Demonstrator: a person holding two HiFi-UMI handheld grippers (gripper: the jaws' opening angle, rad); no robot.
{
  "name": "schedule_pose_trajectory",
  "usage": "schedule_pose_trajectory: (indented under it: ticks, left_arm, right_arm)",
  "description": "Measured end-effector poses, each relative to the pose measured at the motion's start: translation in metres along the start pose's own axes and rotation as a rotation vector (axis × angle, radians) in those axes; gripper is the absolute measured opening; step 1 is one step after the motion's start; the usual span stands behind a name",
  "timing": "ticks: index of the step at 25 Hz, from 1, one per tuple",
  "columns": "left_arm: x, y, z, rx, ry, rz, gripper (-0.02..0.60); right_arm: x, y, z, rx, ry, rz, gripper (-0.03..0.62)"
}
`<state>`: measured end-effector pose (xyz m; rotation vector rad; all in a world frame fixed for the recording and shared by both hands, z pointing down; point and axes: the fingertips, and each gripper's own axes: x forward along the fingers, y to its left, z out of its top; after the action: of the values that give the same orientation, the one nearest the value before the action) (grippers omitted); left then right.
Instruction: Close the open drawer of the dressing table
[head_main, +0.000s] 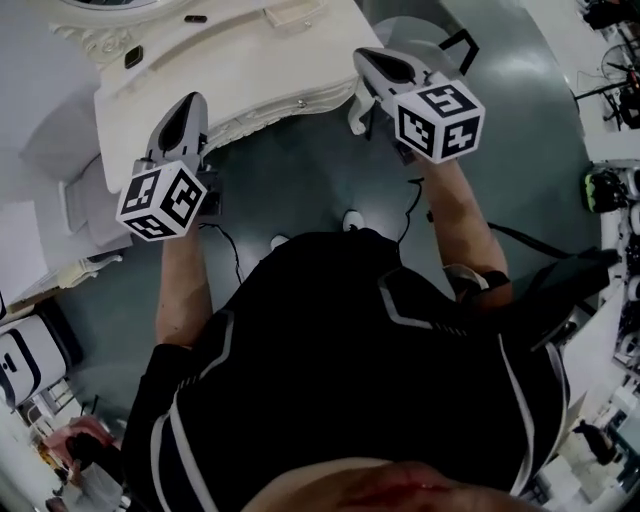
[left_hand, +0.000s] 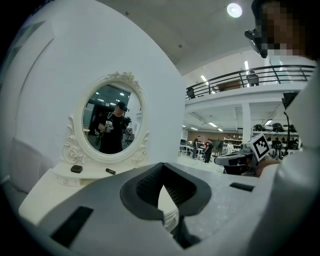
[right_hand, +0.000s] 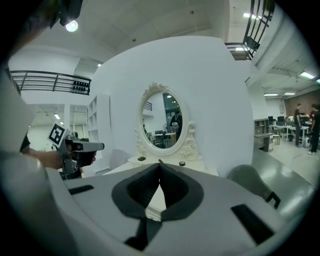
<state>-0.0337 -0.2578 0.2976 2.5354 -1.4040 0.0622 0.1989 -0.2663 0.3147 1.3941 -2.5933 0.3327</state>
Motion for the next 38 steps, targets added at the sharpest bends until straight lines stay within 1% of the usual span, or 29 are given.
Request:
schedule_pose_trajectory:
  ticks: [2, 3, 6, 8, 13, 16, 18, 22, 30, 38]
  left_arm:
    - [-0.005, 0.010, 0.004, -0.027, 0.003, 0.002, 0.003]
    - [-0.008, 0.015, 0.005, -0.028, -0.001, 0.013, 0.003]
    - [-0.008, 0.023, 0.013, 0.016, -0.027, 0.037, 0.003]
    - [-0.013, 0.023, 0.012, 0.012, -0.028, 0.033, 0.003]
    - [-0.025, 0.021, 0.028, 0.041, -0.051, 0.035, 0.003]
    - [-0.036, 0.023, 0.039, 0.068, -0.071, 0.057, 0.003]
    - [-0.041, 0.026, 0.047, 0.088, -0.084, 0.071, 0.003]
    - [-0.048, 0.026, 0.055, 0.095, -0.101, 0.080, 0.003]
    - [-0.049, 0.025, 0.061, 0.093, -0.117, 0.072, 0.003]
    - [-0.058, 0.031, 0.059, 0.082, -0.121, 0.089, 0.003]
  right_arm:
    - [-0.002, 0.005, 0.007, 0.035, -0.022, 0.005, 0.005]
    - [-0.003, 0.006, 0.010, 0.047, -0.032, 0.004, 0.005]
    - [-0.003, 0.001, 0.023, 0.029, -0.060, -0.032, 0.005]
    - [-0.005, 0.004, 0.024, 0.039, -0.067, -0.035, 0.005]
    - [-0.008, 0.014, 0.041, -0.037, -0.078, -0.054, 0.005]
    - [-0.014, 0.021, 0.051, -0.075, -0.090, -0.066, 0.003]
    - [-0.014, 0.025, 0.059, -0.086, -0.100, -0.069, 0.003]
    - [-0.021, 0.030, 0.071, -0.089, -0.123, -0.077, 0.003]
    - [-0.025, 0.033, 0.077, -0.099, -0.129, -0.095, 0.003]
    - [-0.029, 0.040, 0.076, -0.116, -0.135, -0.103, 0.003]
